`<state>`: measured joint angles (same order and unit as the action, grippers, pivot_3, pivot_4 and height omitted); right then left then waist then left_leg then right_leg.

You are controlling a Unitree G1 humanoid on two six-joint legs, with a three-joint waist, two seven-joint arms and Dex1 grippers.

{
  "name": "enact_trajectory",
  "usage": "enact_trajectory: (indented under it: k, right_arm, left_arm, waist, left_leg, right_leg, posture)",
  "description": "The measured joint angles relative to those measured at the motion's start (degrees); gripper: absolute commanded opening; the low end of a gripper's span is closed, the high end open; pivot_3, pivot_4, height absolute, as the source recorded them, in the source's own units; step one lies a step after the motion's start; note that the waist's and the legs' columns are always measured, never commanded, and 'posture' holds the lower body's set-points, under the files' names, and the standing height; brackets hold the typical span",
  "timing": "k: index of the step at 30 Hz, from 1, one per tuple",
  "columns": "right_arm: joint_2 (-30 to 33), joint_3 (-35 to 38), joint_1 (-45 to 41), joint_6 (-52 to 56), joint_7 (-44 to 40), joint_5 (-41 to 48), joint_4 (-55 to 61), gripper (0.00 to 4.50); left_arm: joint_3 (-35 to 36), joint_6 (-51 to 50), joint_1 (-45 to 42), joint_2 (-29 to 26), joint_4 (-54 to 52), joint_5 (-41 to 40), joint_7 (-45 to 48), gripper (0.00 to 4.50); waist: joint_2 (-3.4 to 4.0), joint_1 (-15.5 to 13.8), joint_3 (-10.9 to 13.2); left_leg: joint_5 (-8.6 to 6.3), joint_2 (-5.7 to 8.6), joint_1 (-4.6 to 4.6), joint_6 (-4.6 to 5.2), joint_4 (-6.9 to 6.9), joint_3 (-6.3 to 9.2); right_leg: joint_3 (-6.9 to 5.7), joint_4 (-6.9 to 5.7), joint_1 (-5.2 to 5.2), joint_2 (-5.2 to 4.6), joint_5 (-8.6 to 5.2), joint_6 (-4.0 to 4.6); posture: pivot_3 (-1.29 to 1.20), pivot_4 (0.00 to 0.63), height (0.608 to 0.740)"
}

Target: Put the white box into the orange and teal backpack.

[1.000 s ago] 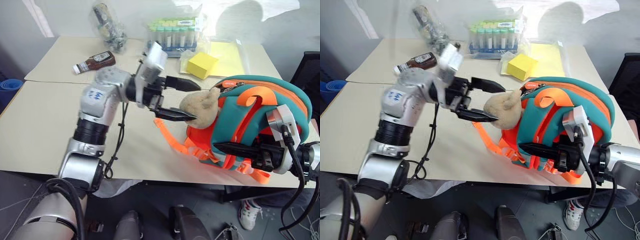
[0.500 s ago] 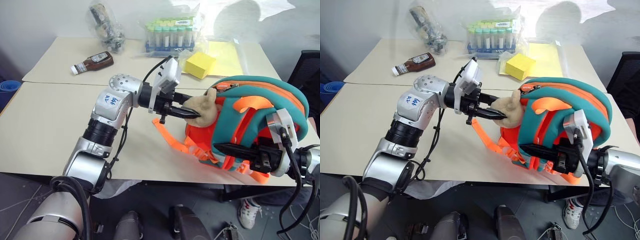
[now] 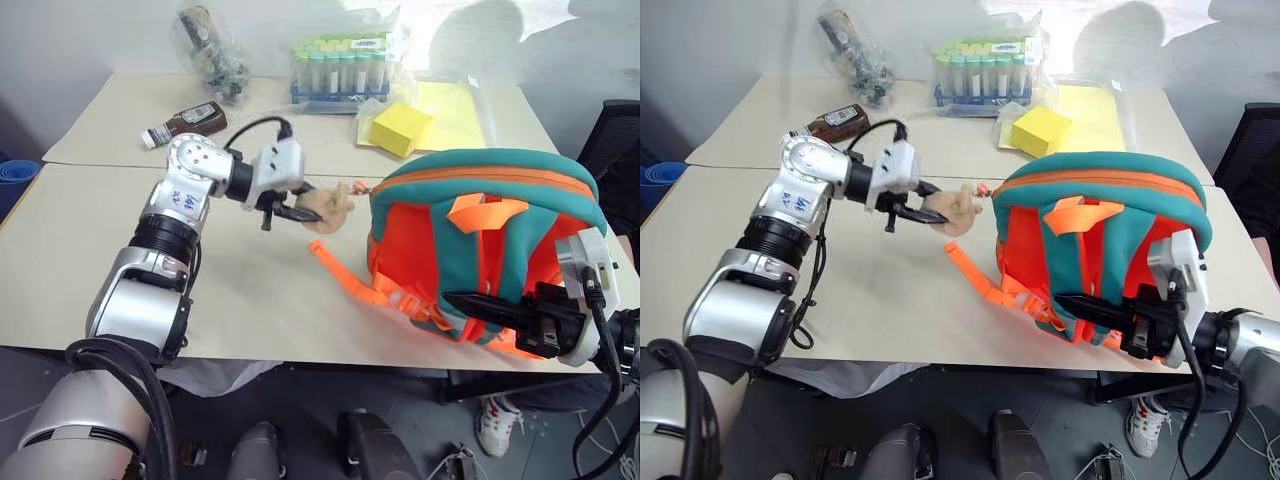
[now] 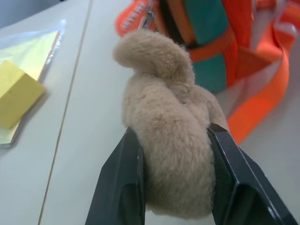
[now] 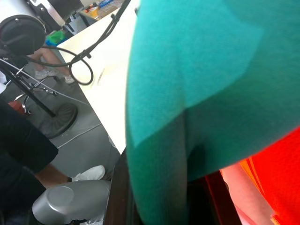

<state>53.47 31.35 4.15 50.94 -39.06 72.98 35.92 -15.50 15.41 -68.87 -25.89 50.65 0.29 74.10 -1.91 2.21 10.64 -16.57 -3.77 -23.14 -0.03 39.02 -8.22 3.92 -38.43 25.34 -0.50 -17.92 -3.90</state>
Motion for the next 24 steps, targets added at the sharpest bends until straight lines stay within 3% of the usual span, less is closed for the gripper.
enact_trajectory:
  k: [5, 10, 13, 16, 24]
  right_arm:
    - [-2.2, -3.1, -6.1, -2.2, 5.0, -4.4, -2.2, 0.00]
    - [-1.6, -3.3, -5.7, -2.4, 4.1, -6.4, -2.6, 0.00]
    - [1.0, -1.5, -2.8, -2.0, 1.1, -7.5, -2.8, 0.95]
    - [5.0, 5.5, 2.8, -0.1, -5.4, -7.8, -5.5, 1.87]
    - [13.4, 32.2, 19.2, 2.1, -29.5, -18.9, -22.9, 4.49]
  left_arm:
    - [-5.8, 7.4, 12.1, 9.3, -5.9, 5.2, -7.3, 1.23]
    - [-4.9, 1.5, 12.2, 8.6, -9.2, 6.0, -8.7, 2.88]
    - [-3.1, -6.2, 12.4, 6.5, -11.2, 2.8, -4.9, 3.86]
    - [1.4, -18.3, 13.4, 2.1, -14.6, -3.5, 0.4, 4.50]
    - [13.3, -37.8, 12.2, -10.0, -20.4, -14.6, 4.3, 4.50]
  waist:
    - [-0.05, -0.6, -0.1]
    - [-0.04, -0.6, -0.2]
    - [-0.03, -0.3, -0.2]
    - [-0.01, -0.1, -0.2]
    - [-0.04, -0.5, -0.2]
  left_leg:
    - [-0.01, -0.02, -0.02, 0.00, 0.10, -0.04]
    - [-0.14, 0.02, 0.01, 0.23, 0.07, -0.06]
    - [-0.13, -0.02, 0.02, 0.21, 0.06, -0.09]
    - [-0.12, -0.06, 0.04, 0.19, 0.04, -0.07]
    - [-0.16, 0.05, 0.02, 0.25, 0.04, -0.02]
  right_leg:
    - [0.22, -0.06, 0.03, -0.05, 0.04, -0.07]
    - [0.25, -0.03, 0.00, -0.01, 0.05, -0.08]
    - [0.25, -0.07, 0.03, 0.05, 0.05, -0.08]
    - [0.21, -0.12, 0.04, 0.08, 0.04, -0.06]
    - [-0.38, 0.10, -0.04, 0.08, 0.04, -0.08]
  posture:
    - [0.00, 0.150, 0.740]
    - [0.00, 0.150, 0.740]
    - [0.00, 0.150, 0.740]
    - [0.00, 0.150, 0.740]
    - [0.00, 0.150, 0.740]
